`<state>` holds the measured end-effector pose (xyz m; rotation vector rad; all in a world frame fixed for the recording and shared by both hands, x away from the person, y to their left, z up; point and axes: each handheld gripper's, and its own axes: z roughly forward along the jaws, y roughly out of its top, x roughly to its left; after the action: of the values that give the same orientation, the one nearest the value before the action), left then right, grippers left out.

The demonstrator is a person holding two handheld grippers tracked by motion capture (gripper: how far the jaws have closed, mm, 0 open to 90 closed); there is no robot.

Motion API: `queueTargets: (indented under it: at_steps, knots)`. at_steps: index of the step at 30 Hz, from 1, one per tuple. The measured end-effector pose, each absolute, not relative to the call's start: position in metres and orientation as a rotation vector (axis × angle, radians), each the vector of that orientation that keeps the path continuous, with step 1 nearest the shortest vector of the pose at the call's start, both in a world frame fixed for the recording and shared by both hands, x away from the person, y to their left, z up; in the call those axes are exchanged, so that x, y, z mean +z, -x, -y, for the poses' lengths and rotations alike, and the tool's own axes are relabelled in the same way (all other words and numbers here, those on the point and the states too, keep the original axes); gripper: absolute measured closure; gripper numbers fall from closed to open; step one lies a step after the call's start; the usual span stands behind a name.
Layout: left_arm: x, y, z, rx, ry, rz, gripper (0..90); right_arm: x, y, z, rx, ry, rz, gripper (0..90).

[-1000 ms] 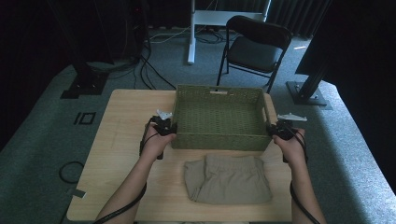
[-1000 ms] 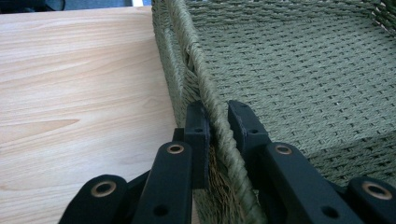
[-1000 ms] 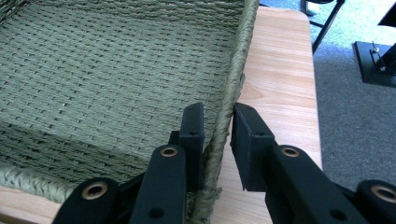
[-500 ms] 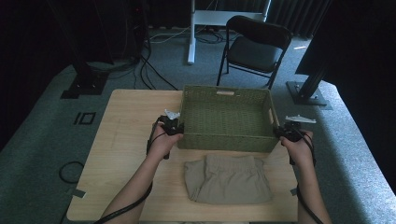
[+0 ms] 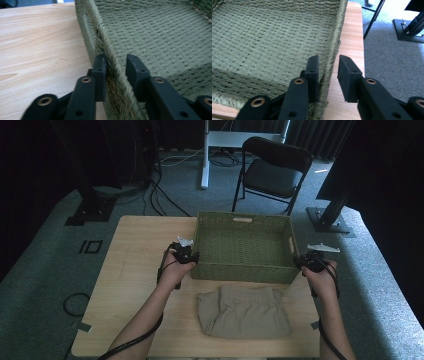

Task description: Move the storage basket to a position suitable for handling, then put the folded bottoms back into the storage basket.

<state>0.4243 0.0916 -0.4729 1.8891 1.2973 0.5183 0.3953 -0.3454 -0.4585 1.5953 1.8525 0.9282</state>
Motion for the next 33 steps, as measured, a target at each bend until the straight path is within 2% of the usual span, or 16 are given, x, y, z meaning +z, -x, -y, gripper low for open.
queueTargets:
  at_steps: [6,7,9,10,11,13,15,16,18,23,33]
  knots:
    - [-0.466,-0.427,-0.094,0.494,-1.901,-1.253,64.5,-0.453,-0.395,0.344,0.983,-1.594,-1.832,50.0]
    - [-0.464,-0.427,-0.095,0.499,-1.893,-1.224,56.5,-0.45,-0.395,0.341,1.021,-1.586,-1.813,45.4]
    - [-0.46,-0.427,-0.097,0.504,-1.888,-1.2,53.6,-0.448,-0.395,0.339,1.031,-1.575,-1.81,42.9]
    - [-0.458,-0.427,-0.097,0.508,-1.885,-1.177,47.9,-0.446,-0.395,0.336,1.06,-1.538,-1.822,35.5]
    - [-0.455,-0.427,-0.097,0.511,-1.897,-1.153,46.9,-0.445,-0.395,0.335,1.077,-1.514,-1.831,31.8]
    - [-0.451,-0.425,-0.099,0.527,-1.928,-1.131,46.8,-0.444,-0.395,0.331,1.113,-1.461,-1.84,17.0]
    - [-0.451,-0.425,-0.099,0.527,-1.928,-1.131,43.5,-0.443,-0.394,0.329,1.1,-1.457,-1.864,17.0]
    - [-0.445,-0.422,-0.105,0.507,-1.939,-1.073,35.5,-0.442,-0.393,0.326,1.119,-1.449,-1.871,17.6]
    - [-0.44,-0.42,-0.109,0.534,-1.941,-1.047,26.4,-0.44,-0.393,0.325,1.12,-1.437,-1.862,19.5]
    - [-0.427,-0.414,-0.117,0.52,-1.889,-1.017,21.6,-0.434,-0.391,0.322,1.127,-1.446,-1.833,16.0]
    - [-0.42,-0.404,-0.121,0.461,-1.839,-0.973,21.6,-0.428,-0.382,0.317,1.168,-1.393,-1.863,13.8]
